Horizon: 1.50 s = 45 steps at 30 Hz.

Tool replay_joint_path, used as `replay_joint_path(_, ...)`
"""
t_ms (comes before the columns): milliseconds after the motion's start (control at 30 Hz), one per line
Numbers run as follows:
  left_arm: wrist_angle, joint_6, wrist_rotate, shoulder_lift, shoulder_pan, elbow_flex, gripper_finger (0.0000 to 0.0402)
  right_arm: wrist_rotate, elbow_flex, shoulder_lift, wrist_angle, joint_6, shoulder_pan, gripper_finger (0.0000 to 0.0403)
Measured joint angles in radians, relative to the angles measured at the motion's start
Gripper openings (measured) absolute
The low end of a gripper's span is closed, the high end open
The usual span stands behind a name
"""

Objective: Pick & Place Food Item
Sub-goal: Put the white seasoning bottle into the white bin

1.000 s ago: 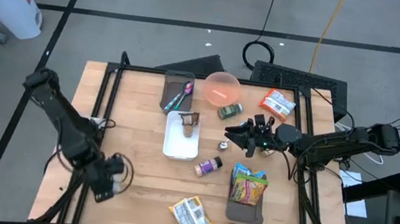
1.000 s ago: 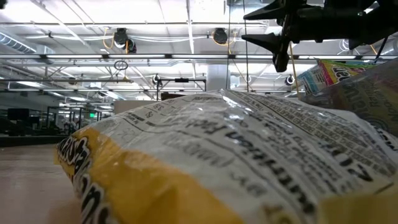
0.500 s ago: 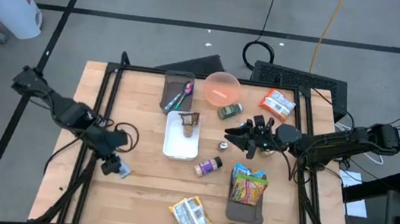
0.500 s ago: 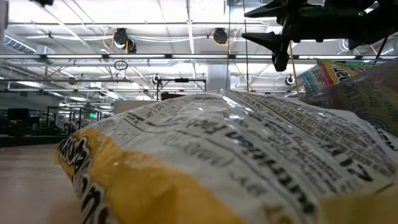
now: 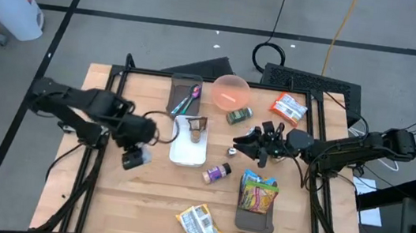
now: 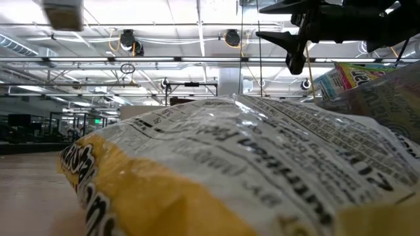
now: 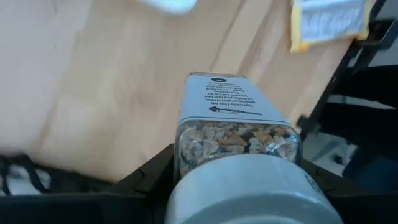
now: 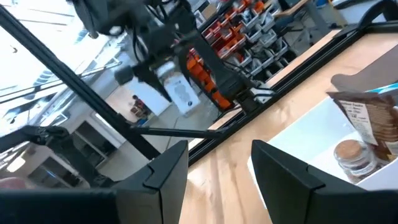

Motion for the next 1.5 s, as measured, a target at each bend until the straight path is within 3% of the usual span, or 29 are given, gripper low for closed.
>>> replay_joint_path(233, -0.006, 0.209, -0.028, 0.118, 0.144, 0.149, 0.0207, 0.001, 0.0, 0.0, 0.003, 0.031, 0.035, 0.0169)
replay_joint_path(700, -0.006, 0.497, -0.047, 0.262, 0.355, 0.222, 0.0207, 0.008, 0.0, 0.0, 0.006, 0.064, 0.125, 0.0169)
replay_joint_path(867, 0.011, 0.627, -0.047, 0.303, 0.417, 0.223, 0.0207, 0.14, 0.0, 0.0, 0.004, 0.006, 0.124, 0.0169)
replay_joint_path(967, 0.03, 0.71, -0.051, 0.327, 0.456, 0.223, 0.0207, 0.208, 0.0, 0.0, 0.004, 0.01, 0.107, 0.0169)
replay_joint_path(1200, 0.076, 0.866, -0.076, 0.344, 0.561, 0.223, 0.0207, 0.213, 0.0, 0.0, 0.004, 0.017, 0.024, 0.0169)
replay_joint_path(1367, 0.084, 0.894, -0.09, 0.344, 0.614, 0.223, 0.0207, 0.213, 0.0, 0.0, 0.004, 0.01, -0.038, 0.0169)
replay_joint_path(1500, 0.083, 0.894, -0.126, 0.344, 0.596, 0.223, 0.0207, 0.214, 0.0, 0.0, 0.001, 0.008, -0.076, 0.0169)
